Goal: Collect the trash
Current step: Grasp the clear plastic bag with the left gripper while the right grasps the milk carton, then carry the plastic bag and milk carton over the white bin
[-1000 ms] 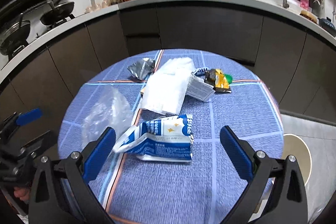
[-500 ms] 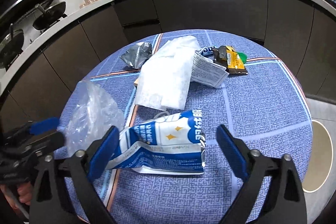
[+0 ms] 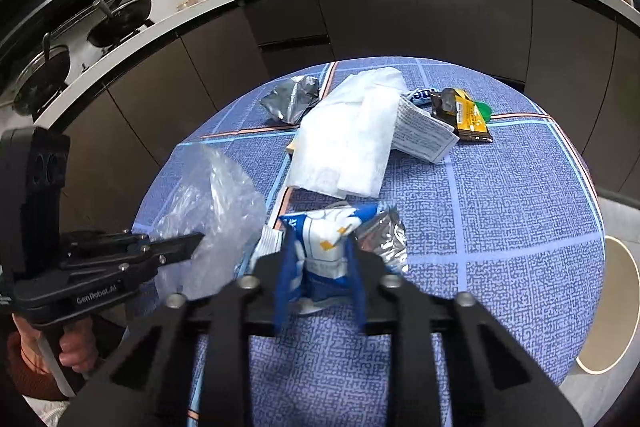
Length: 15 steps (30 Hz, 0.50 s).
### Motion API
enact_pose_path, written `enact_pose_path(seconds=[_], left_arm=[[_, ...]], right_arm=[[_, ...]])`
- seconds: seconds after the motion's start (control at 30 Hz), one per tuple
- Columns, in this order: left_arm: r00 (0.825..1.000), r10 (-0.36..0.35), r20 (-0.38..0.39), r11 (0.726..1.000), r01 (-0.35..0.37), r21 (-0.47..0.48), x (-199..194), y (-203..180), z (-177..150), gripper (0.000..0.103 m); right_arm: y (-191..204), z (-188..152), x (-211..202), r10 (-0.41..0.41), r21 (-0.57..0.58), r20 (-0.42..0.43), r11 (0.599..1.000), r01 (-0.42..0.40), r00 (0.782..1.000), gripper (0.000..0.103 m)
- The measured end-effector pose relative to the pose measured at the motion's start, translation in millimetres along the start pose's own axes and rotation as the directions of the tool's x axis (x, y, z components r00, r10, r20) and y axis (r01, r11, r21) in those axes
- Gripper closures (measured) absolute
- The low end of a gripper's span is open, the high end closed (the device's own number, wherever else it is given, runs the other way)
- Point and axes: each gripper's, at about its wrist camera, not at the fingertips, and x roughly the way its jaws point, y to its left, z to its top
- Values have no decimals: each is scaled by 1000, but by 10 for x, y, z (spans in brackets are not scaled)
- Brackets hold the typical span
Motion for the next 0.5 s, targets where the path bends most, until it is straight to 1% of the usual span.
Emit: enact_pose_path(seconds=[0.1,0.17,0.37,0.5], left_arm=[[1000,13,22,1000,-13,4,-86,-17,4,102],[999,22,39,1000,-22,4,-158,-22,10,102],[995,33,89,999,-36,30,-378,-142,67,102],[993,13,114,998,-20,67,-455,-329,154,102]], right_arm=[[43,-25,-58,-20,-20,13,1000,20,1000,91],[57,-26,-144,-29,-26,34,999,30,999,93],[-4,42,-449,-50,-9,103,999,51,993,93],[-105,84,-677,-68,10,153,998,67,986,93]])
